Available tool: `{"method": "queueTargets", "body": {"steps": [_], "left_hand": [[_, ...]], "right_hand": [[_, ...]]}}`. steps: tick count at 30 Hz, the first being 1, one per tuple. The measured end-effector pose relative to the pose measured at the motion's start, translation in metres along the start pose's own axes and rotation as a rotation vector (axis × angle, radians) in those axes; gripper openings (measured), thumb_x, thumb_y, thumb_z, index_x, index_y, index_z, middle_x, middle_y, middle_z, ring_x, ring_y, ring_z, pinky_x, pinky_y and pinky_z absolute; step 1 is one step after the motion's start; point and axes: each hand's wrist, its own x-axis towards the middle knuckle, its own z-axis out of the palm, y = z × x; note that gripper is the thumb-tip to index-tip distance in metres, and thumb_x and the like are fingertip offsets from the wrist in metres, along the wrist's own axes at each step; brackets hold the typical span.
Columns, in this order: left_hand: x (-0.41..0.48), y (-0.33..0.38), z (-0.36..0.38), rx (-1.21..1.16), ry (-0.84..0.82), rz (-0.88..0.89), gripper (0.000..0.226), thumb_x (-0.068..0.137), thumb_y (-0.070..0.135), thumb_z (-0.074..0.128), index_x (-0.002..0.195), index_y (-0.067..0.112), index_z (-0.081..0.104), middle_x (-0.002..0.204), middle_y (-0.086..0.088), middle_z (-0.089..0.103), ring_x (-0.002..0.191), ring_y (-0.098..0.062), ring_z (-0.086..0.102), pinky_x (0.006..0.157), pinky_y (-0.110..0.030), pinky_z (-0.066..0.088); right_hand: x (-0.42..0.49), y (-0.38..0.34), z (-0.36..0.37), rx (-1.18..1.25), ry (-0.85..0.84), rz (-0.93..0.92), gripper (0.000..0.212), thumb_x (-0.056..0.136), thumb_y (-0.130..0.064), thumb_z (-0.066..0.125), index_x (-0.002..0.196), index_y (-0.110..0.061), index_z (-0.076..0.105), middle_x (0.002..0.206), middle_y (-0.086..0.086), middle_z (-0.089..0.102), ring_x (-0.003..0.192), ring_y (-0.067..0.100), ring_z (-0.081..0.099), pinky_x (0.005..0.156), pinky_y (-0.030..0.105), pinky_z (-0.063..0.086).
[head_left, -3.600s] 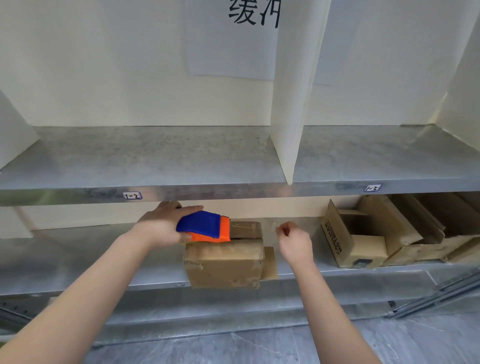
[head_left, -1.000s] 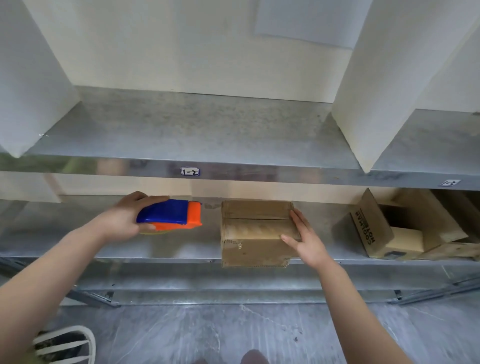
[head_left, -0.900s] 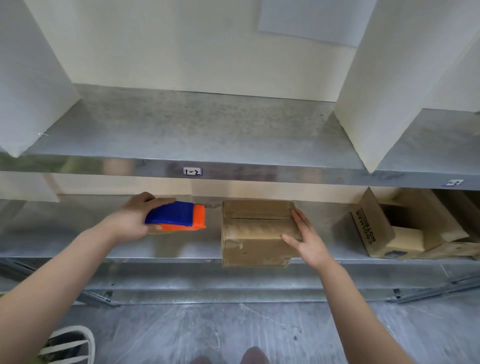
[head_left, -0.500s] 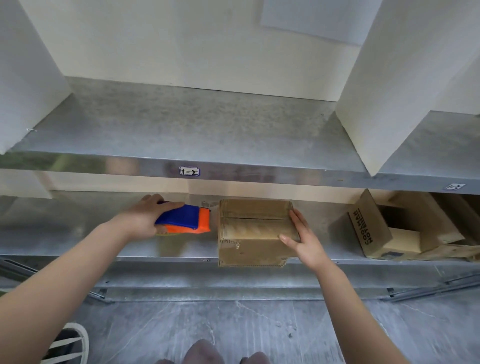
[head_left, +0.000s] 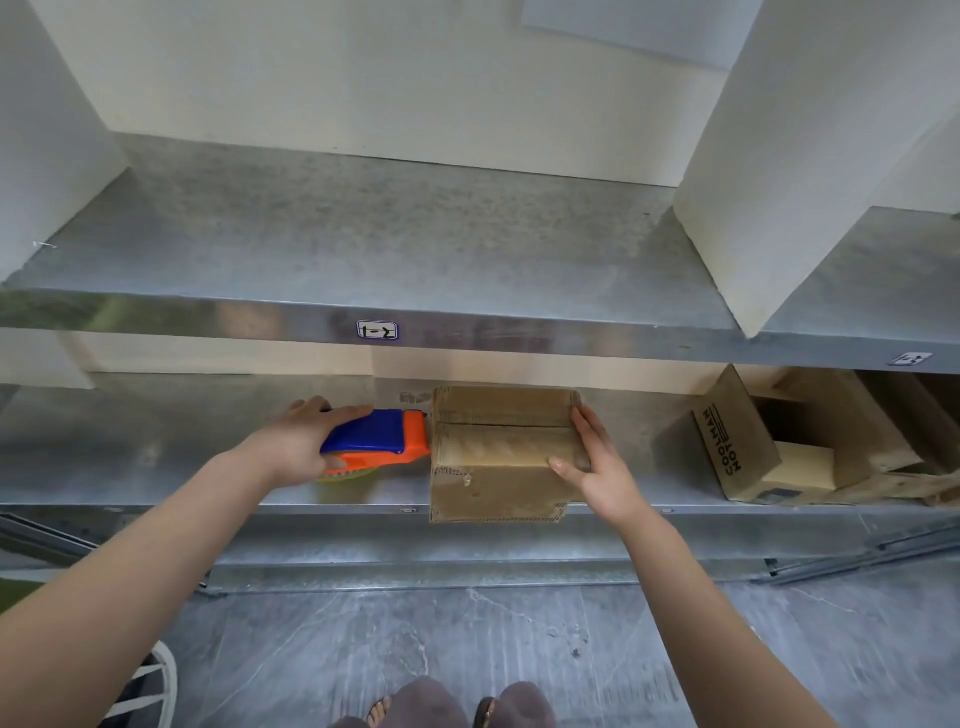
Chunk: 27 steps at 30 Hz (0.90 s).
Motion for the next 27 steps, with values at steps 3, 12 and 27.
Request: {"method": "queueTargets", "body": {"steps": [3, 12, 27], "left_hand": [[-0.002, -0.006, 0.001, -0.016, -0.008, -0.008, 0.077, 0.087, 0.037, 0.067, 0.148, 0.046, 0.021, 0.121, -0.004, 0.045, 0.113, -0.024, 0.042, 0.092, -0.032, 0.038], [-0.008, -0.02, 0.021, -0.226, -0.035, -0.032, 0.077, 0.081, 0.035, 0.074, 0.147, 0.038, 0.032, 0.114, -0.007, 0.053, 0.102, -0.024, 0.053, 0.086, -0.027, 0.038], [-0.007, -0.035, 0.018, -0.302, -0.013, -0.065, 0.079, 0.077, 0.029, 0.079, 0.144, 0.036, 0.038, 0.112, -0.002, 0.055, 0.101, -0.02, 0.049, 0.086, -0.027, 0.036]], "right_hand": [[0.0, -0.006, 0.007, -0.026, 0.001, -0.012, 0.079, 0.092, -0.032, 0.065, 0.155, -0.021, 0.019, 0.162, -0.012, 0.009, 0.146, 0.008, 0.016, 0.112, 0.02, 0.017], [0.0, -0.016, 0.017, 0.007, 0.014, 0.017, 0.079, 0.092, -0.028, 0.066, 0.155, -0.02, 0.019, 0.162, -0.011, 0.008, 0.147, 0.008, 0.014, 0.111, 0.019, 0.015], [-0.001, -0.027, 0.029, 0.077, 0.026, 0.029, 0.077, 0.092, -0.025, 0.065, 0.155, -0.02, 0.02, 0.161, -0.011, 0.01, 0.147, 0.01, 0.013, 0.118, 0.028, 0.015]]}}
